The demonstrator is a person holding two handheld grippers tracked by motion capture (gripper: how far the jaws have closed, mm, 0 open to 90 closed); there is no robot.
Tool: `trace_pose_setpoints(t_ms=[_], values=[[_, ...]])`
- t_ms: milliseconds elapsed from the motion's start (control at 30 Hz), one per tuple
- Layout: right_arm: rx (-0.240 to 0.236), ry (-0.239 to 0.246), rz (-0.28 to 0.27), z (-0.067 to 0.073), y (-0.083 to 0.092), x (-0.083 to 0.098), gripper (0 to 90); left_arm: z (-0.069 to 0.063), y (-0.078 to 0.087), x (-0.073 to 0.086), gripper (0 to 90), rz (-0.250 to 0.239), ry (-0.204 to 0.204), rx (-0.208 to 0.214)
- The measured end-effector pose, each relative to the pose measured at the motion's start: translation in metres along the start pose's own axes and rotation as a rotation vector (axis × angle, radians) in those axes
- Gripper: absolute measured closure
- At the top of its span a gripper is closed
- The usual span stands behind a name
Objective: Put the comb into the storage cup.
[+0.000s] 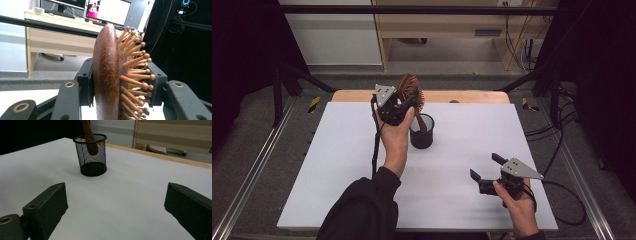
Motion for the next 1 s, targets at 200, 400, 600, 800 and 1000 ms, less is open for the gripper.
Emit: trace_pose_setpoints(t_ms=[200,400,600,800,1000], values=[[0.001,-0.001,-0.001,-0.001,0.0,0.0,5.1,0.001,0.0,0.005,50.6,0.002,-0.002,-0.002],[0.001,-0.003,0.001,0.0,0.0,0.0,5.1,0.004,0.001,0.012,50.6,0.012,0.01,-0.013],[0.002,-0.002,0.0,-0.001,0.001,0.0,5.0,0.005,0.002,0.017,50.6,0.013,0.014,-0.019],[0.001,0.0,-0.003,-0.001,0.001,0.0,5.0,0.004,0.005,0.021,50.4,0.016,0.012,-0.032],[0.0,-0.003,-0.001,0.0,0.001,0.0,5.0,0.001,0.004,0.028,50.3,0.017,0.017,-0.043]])
Point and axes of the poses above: each handheld gripper's, and its own axes: y roughly backward along the jaws, x roughly out of its underside, z roughly to its left, the point moved 9 cm from there along -y, roughly forward along the jaws, and after that the axes turned 5 degrees about -z, right-handed, at the moved point
